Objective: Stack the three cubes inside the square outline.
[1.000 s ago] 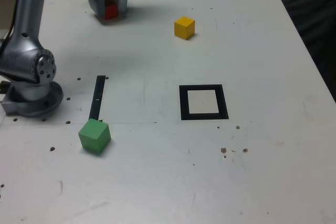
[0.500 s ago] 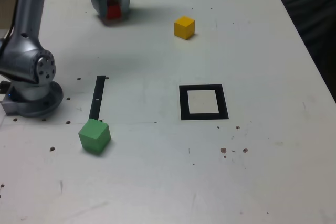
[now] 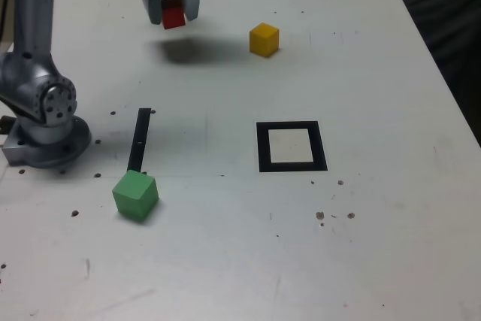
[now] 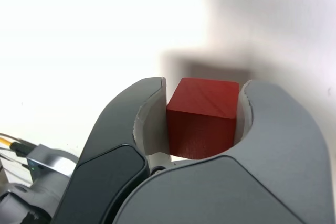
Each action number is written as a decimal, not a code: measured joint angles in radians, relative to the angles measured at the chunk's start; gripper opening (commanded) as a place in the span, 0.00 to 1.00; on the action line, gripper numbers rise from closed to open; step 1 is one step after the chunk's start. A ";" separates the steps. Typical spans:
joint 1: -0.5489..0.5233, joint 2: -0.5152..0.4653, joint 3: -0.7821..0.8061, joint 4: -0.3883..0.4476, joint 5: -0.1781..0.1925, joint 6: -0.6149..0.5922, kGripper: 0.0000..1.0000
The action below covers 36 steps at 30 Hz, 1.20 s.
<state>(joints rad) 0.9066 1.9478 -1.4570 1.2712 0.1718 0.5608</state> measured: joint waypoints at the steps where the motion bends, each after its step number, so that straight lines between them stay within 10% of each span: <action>1: -0.017 -0.017 0.019 -0.001 -0.005 -0.008 0.35; 36: -0.722 -0.110 0.056 0.050 -0.128 -0.362 0.35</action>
<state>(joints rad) 0.1842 1.8383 -1.4009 1.3207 0.0435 0.1984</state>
